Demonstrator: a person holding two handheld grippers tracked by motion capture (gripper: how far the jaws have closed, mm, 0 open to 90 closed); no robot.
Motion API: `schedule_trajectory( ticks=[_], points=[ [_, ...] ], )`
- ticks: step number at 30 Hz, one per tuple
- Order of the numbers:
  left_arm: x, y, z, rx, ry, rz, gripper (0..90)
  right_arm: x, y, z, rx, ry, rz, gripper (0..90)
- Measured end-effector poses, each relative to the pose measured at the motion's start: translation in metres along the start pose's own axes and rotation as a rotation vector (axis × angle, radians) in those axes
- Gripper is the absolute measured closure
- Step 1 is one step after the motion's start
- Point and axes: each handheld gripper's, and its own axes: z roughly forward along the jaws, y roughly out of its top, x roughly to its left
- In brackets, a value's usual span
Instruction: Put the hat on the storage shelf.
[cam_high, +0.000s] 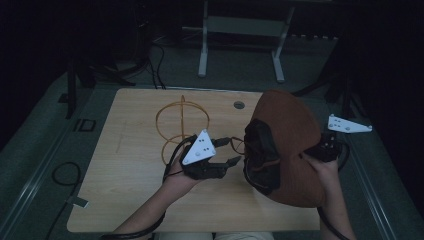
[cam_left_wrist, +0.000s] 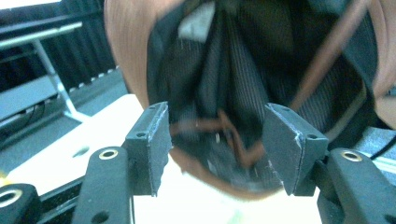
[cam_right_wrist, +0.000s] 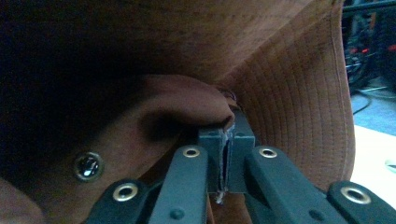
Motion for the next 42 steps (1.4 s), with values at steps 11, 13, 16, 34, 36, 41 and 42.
schedule_trajectory(
  ticks=[11,13,16,34,36,41,42],
  points=[
    [0.012,-0.061,-0.033,0.114,0.075,-0.067,28.9,-0.015,0.026,0.006,-0.046,-0.075,-0.008,87.8],
    [0.013,-0.071,-0.038,0.12,0.081,-0.091,27.9,-0.018,0.031,0.01,-0.051,-0.081,-0.007,87.8],
    [0.014,-0.086,-0.044,0.143,0.088,-0.116,18.9,-0.023,0.038,0.017,-0.053,-0.09,-0.008,87.8],
    [0.029,-0.201,-0.133,0.247,0.416,-0.323,8.4,-0.039,0.066,0.057,-0.065,-0.113,0.009,87.7],
    [0.032,-0.209,-0.142,0.255,0.463,-0.333,8.4,-0.04,0.067,0.064,-0.061,-0.115,0.011,87.7],
    [0.04,-0.226,-0.171,0.262,0.582,-0.383,8.4,-0.04,0.07,0.085,-0.03,-0.12,0.001,87.7],
    [0.041,-0.228,-0.176,0.258,0.612,-0.393,8.4,-0.039,0.071,0.09,-0.023,-0.127,-0.004,87.7]
  ],
)
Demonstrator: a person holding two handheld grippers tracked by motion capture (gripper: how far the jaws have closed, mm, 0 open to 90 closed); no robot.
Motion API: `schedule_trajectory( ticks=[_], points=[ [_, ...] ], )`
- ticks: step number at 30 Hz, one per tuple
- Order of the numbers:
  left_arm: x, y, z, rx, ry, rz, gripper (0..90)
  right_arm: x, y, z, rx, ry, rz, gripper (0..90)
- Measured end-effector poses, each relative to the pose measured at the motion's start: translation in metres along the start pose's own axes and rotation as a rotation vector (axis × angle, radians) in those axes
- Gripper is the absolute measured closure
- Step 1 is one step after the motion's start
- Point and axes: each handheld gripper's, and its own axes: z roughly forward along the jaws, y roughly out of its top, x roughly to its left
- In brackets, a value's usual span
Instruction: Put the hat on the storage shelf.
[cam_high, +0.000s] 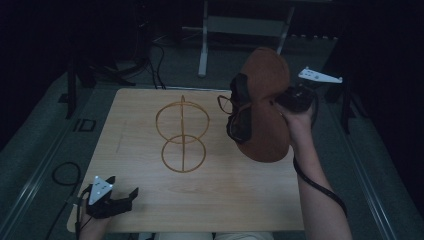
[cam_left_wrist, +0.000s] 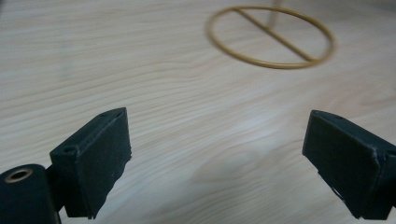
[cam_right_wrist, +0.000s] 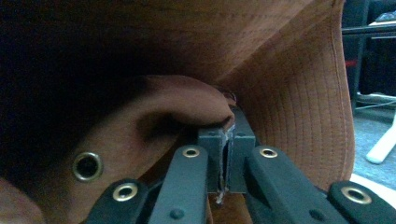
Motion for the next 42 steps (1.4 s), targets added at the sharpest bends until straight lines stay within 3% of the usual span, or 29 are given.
schedule_trajectory(
  ticks=[2,3,7,14,18,24,29,33,36,39,42],
  points=[
    [0.005,-0.002,-0.004,-0.009,0.022,-0.018,8.4,0.002,0.003,0.009,0.006,-0.003,-0.011,87.7],
    [0.012,-0.006,-0.01,-0.034,0.05,-0.061,8.4,0.003,0.006,0.014,0.007,-0.003,-0.013,87.7],
    [0.024,-0.012,-0.017,-0.048,0.069,-0.117,8.5,0.012,0.017,0.031,-0.004,0.004,-0.016,87.7],
    [0.027,-0.014,-0.017,-0.056,0.081,-0.128,8.4,0.037,0.041,0.066,-0.028,0.023,-0.061,87.6],
    [0.027,-0.017,-0.016,-0.046,0.073,-0.129,8.4,0.064,0.044,0.106,0.055,0.049,-0.121,87.5],
    [0.027,-0.018,-0.017,-0.048,0.065,-0.132,8.5,0.091,0.025,0.15,0.208,0.085,-0.173,87.4],
    [0.027,-0.019,-0.016,-0.043,0.058,-0.136,8.5,0.103,0.008,0.173,0.303,0.1,-0.188,87.2],
    [0.028,-0.019,-0.016,-0.045,0.056,-0.138,8.5,0.107,-0.001,0.183,0.342,0.114,-0.194,86.0],
    [0.027,-0.02,-0.016,-0.042,0.051,-0.141,8.5,0.109,-0.005,0.187,0.352,0.129,-0.176,80.0],
    [0.027,-0.02,-0.015,-0.04,0.047,-0.139,8.5,0.11,-0.01,0.19,0.349,0.154,-0.166,63.2],
    [0.027,-0.02,-0.015,-0.04,0.042,-0.142,8.5,0.115,-0.019,0.197,0.366,0.158,-0.187,50.3]
  ],
)
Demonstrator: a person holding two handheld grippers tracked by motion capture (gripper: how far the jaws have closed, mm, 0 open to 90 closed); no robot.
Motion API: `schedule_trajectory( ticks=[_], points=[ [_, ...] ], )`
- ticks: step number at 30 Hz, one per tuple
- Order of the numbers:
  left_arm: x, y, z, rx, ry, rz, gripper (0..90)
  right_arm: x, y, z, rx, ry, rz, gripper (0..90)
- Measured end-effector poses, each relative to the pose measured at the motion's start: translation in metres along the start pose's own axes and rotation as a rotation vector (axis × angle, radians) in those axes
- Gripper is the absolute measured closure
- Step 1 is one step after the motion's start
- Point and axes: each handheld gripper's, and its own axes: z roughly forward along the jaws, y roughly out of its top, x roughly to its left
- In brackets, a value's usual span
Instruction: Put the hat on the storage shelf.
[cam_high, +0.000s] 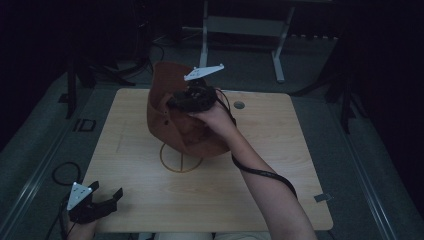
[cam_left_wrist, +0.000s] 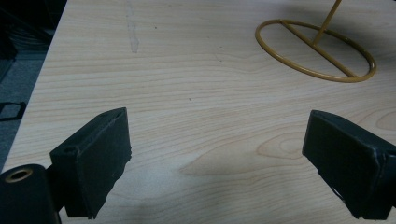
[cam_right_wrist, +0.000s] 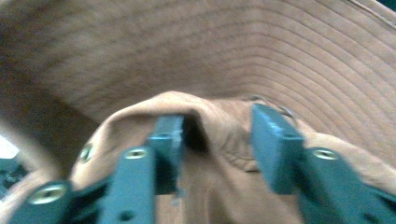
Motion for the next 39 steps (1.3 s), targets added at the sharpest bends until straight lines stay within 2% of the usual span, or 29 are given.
schedule_trajectory(
  ticks=[1,3,5,8,11,13,14,16,18,19,20,22,24,26,29,32,39],
  points=[
    [0.0,0.0,0.0,-0.003,-0.001,-0.005,8.5,0.002,-0.001,0.003,-0.003,0.008,-0.009,43.3],
    [0.0,0.0,0.0,-0.001,0.0,-0.003,8.5,0.006,-0.002,0.007,0.003,0.006,-0.028,36.2],
    [0.0,0.0,0.0,-0.003,-0.004,-0.008,8.5,0.012,-0.004,0.014,0.01,-0.011,-0.087,28.7],
    [0.0,0.0,0.0,-0.001,-0.005,-0.006,8.5,0.024,-0.003,0.022,0.068,-0.063,-0.199,24.0],
    [-0.001,0.0,0.0,-0.002,-0.004,-0.005,8.5,0.035,-0.007,0.028,0.089,-0.128,-0.299,22.9],
    [-0.001,-0.001,0.0,-0.002,-0.005,-0.006,8.5,0.042,-0.01,0.031,0.09,-0.158,-0.343,22.8],
    [-0.001,-0.001,0.0,-0.002,-0.005,-0.006,8.5,0.042,-0.01,0.031,0.09,-0.158,-0.343,22.8],
    [-0.001,-0.001,0.0,-0.001,-0.003,-0.007,8.5,0.047,-0.014,0.034,0.076,-0.192,-0.383,22.2],
    [0.0,-0.001,0.0,-0.001,-0.002,-0.007,8.5,0.047,-0.014,0.032,0.065,-0.19,-0.363,21.8],
    [0.0,-0.001,0.001,0.0,-0.001,-0.007,8.5,0.045,-0.012,0.028,0.053,-0.169,-0.355,20.4],
    [0.0,-0.001,0.001,-0.002,-0.002,-0.008,8.5,0.045,-0.012,0.028,0.053,-0.169,-0.355,20.4],
    [0.0,-0.001,0.001,0.002,0.003,-0.006,8.5,0.042,-0.01,0.023,0.044,-0.141,-0.326,18.7],
    [0.0,-0.001,0.001,0.002,0.003,-0.007,8.5,0.041,-0.007,0.013,0.034,-0.104,-0.33,15.5],
    [0.0,-0.001,0.001,0.002,0.003,-0.008,8.5,0.04,-0.006,0.01,0.029,-0.096,-0.33,15.4],
    [0.0,-0.002,0.001,0.002,0.003,-0.008,8.5,0.039,-0.003,-0.004,0.001,-0.075,-0.308,15.4],
    [0.0,-0.002,0.001,0.003,0.004,-0.008,8.5,0.034,-0.003,-0.023,-0.022,-0.079,-0.267,15.4],
    [-0.001,-0.002,0.001,0.004,0.003,-0.006,8.5,0.022,-0.013,-0.044,-0.025,-0.112,-0.236,15.1]
  ],
)
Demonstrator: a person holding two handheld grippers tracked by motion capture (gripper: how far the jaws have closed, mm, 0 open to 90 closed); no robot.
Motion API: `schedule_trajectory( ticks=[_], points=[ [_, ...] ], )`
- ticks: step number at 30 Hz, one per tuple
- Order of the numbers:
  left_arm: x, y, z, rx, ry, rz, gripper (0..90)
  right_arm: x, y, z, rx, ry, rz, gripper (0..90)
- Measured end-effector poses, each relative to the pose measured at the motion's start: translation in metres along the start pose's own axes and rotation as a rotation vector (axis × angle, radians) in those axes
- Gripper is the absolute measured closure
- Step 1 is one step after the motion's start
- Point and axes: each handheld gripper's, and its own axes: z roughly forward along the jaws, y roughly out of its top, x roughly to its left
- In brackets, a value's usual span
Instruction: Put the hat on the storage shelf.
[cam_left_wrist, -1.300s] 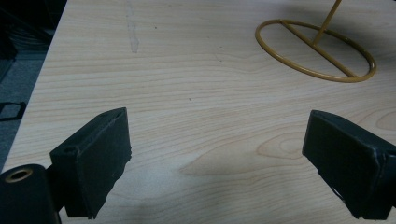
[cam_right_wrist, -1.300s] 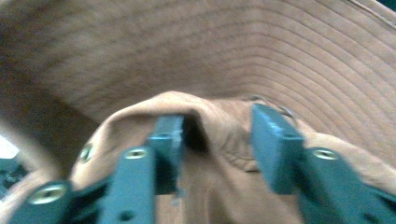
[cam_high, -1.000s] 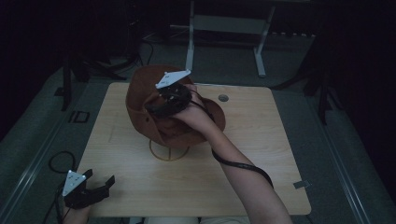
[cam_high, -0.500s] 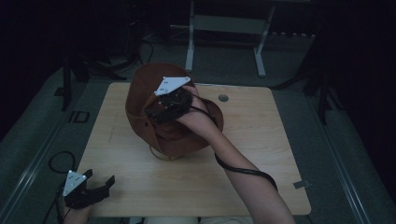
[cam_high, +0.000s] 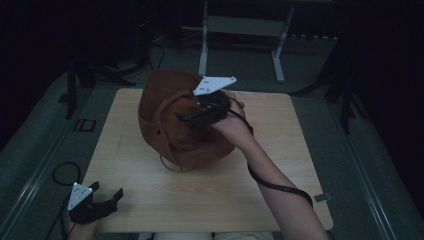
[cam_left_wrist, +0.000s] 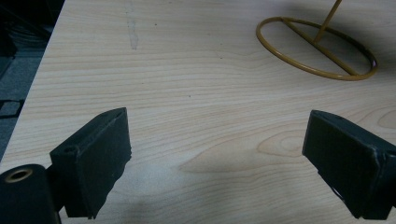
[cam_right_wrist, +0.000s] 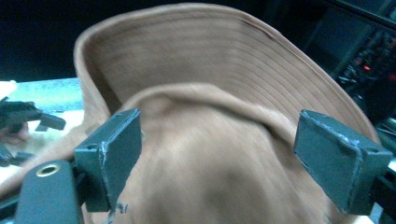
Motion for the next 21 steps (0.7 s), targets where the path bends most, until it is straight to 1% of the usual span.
schedule_trajectory(
  ticks=[1,2,5,14,18,21],
  points=[
    [0.0,0.0,0.0,0.003,0.0,0.003,8.5,-0.003,-0.004,-0.004,0.001,-0.007,0.009,15.0],
    [0.0,0.0,0.0,0.004,0.0,0.004,8.5,-0.009,-0.012,-0.011,-0.002,-0.012,0.031,14.8],
    [0.0,0.0,0.0,0.003,0.001,0.001,8.5,-0.016,-0.026,-0.024,0.0,-0.029,0.053,14.6],
    [0.0,0.0,0.001,0.007,0.004,0.001,8.5,-0.029,-0.064,-0.056,-0.021,-0.059,0.11,14.5],
    [0.0,0.0,0.001,0.005,0.004,0.001,8.5,-0.032,-0.086,-0.068,-0.016,-0.075,0.136,14.5],
    [0.0,0.0,0.001,0.005,0.005,-0.001,8.5,-0.035,-0.104,-0.076,-0.011,-0.085,0.166,14.6]
  ],
)
